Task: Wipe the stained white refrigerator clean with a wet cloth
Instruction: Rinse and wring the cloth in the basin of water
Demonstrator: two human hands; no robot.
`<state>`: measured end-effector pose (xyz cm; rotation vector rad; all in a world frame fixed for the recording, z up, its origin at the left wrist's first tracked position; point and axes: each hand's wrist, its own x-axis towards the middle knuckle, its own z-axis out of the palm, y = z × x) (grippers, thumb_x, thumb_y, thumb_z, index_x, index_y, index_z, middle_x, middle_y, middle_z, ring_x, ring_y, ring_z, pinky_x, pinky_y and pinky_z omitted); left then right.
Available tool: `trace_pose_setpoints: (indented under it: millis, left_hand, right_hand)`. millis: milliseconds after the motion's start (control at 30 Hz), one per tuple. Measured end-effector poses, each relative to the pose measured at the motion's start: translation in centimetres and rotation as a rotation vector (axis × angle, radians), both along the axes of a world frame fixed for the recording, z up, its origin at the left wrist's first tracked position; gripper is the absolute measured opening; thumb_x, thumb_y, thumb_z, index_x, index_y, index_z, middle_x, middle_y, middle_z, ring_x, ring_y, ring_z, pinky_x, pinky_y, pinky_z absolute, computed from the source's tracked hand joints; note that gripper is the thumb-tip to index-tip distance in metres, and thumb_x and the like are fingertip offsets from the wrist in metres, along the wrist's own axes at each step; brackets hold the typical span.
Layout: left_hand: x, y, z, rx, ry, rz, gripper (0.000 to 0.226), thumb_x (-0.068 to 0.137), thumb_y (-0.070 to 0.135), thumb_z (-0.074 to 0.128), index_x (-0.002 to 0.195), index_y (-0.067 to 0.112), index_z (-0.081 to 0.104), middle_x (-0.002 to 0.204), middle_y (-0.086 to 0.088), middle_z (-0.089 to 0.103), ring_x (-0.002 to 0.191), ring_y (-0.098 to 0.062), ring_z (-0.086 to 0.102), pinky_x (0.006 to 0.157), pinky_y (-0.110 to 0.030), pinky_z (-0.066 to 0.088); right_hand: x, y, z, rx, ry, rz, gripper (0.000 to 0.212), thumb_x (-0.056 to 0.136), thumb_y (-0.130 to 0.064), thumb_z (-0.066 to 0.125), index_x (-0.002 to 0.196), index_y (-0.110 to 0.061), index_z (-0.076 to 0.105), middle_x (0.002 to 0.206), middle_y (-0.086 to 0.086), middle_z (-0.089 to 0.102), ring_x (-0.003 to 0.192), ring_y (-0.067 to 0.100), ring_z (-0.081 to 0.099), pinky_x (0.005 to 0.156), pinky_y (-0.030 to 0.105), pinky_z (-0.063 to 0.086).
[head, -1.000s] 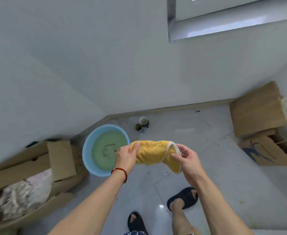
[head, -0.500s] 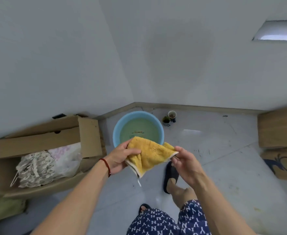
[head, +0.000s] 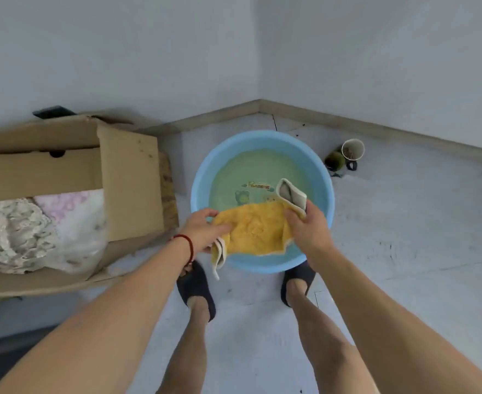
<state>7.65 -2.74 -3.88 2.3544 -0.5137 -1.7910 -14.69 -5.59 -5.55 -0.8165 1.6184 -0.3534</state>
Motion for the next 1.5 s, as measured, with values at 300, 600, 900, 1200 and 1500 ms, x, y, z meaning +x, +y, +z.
trace_pose_setpoints:
  millis: [300,600,900,1200,1500]
  left_hand:
    - [-4.1,-1.6,-17.7,-0.165,-0.451,-0.166,0.051,0.094,0.038,0.055,0.143,0.047,0.046,0.143,-0.012,0.03,0.126,-0.039,0.041,0.11,-0.044,0.038]
    - [-7.7,-3.3,-23.9,-0.007,-0.602,-0.273,0.054,0.097,0.051,0.052,0.144,0.029,0.037,0.132,-0.021,0.038,0.116,-0.044,0.051,0.09,-0.048,0.048]
    - [-7.0,-5.1,-22.2,-0.215,-0.301,-0.048,0.028,0.103,0.032,0.048,0.106,0.01,0.066,0.106,-0.009,0.072,0.098,-0.029,0.067,0.082,-0.033,0.051]
    - [-4.8,-3.8,-21.5,0.042,-0.363,0.142,0.048,0.094,0.058,0.053,0.137,0.039,0.041,0.145,-0.013,0.034,0.126,-0.041,0.049,0.108,-0.048,0.043]
    - [-7.6,-6.8,-21.1,-0.006,-0.217,0.299,0.038,0.101,0.047,0.051,0.103,0.014,0.069,0.111,-0.019,0.073,0.108,-0.038,0.068,0.094,-0.041,0.054]
  right_hand:
    - [2.0,-0.7,-16.0,-0.222,0.645,0.471,0.065,0.098,-0.029,0.057,0.155,-0.033,0.025,0.154,0.013,0.029,0.131,0.041,0.036,0.094,0.057,0.047]
    - [5.8,-2.7,-22.4,0.01,0.614,0.322,0.07,0.088,-0.058,0.06,0.145,-0.024,0.038,0.152,0.022,0.027,0.137,0.047,0.034,0.106,0.055,0.044]
    - [6.7,-5.4,-21.4,-0.013,0.305,0.381,0.057,0.097,-0.064,0.055,0.127,-0.016,0.063,0.121,0.017,0.069,0.119,0.037,0.061,0.097,0.037,0.046]
    - [5.5,-6.1,-20.9,-0.141,0.64,0.541,0.046,0.103,-0.042,0.041,0.145,-0.021,0.039,0.15,0.018,0.032,0.138,0.042,0.034,0.108,0.056,0.041]
    - [9.2,-4.2,-19.1,0.038,0.1,-0.176,0.039,0.083,-0.066,0.068,0.09,-0.028,0.072,0.089,-0.004,0.075,0.094,0.021,0.07,0.094,0.041,0.056]
